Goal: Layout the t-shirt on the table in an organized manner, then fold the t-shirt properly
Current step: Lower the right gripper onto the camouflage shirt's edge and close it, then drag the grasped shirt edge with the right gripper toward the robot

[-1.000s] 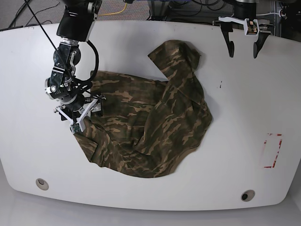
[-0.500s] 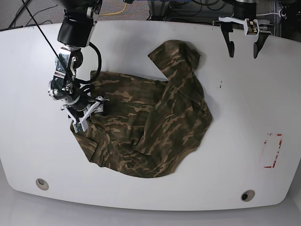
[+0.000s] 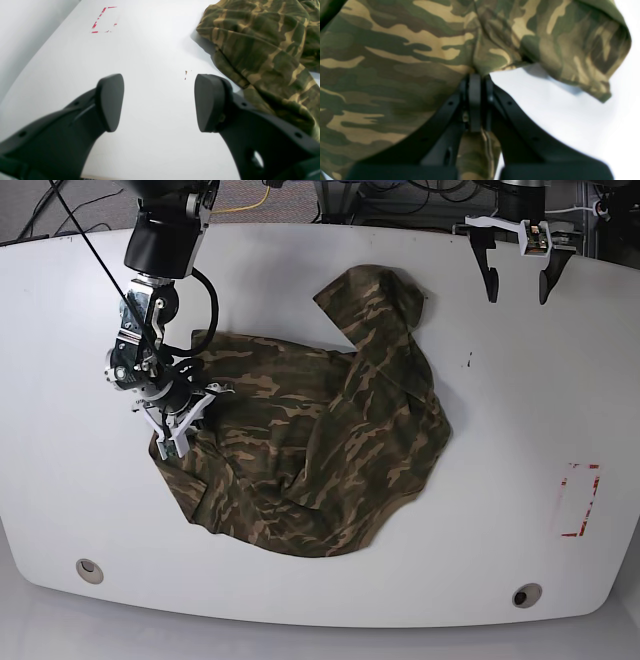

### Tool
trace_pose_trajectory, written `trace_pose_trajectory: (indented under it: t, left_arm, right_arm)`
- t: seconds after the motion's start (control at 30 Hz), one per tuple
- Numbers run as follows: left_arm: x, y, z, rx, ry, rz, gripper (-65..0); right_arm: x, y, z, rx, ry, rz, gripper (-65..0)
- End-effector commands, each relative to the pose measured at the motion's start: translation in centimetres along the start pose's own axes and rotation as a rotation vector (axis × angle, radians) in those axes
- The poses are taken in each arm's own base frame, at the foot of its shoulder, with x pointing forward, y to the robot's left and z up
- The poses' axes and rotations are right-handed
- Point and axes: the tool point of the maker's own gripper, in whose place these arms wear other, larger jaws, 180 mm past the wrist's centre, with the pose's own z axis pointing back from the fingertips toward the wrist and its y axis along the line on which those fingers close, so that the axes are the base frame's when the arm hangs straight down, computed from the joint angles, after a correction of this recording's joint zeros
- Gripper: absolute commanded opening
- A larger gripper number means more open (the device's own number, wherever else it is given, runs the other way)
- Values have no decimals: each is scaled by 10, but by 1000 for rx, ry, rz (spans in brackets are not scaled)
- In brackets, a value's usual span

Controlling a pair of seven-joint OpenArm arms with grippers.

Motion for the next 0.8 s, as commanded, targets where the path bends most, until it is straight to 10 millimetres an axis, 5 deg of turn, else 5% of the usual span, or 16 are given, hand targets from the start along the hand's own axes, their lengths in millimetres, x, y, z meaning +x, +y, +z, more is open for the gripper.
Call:
trace_pose_trajectory:
  t: [0.0,0.2,0.4,0.77]
  left_arm:
    - [9,1,2,-1,-31,-7,-243]
    - [11,3,0,-22,-37,-32,-243]
    - [11,4,-1,-25,-38,-37,-243]
    - [15,-12,-7,-59,-59,-2,-243]
  right_arm:
    - [12,-13,12,-36,-68,-46,-650]
    - [-8,-33,36,-116,-102,-150,-650]
    - [-42,-33,64,-203,-105,-248,-650]
    - [-76,10,109,-205,-86,-230,-650]
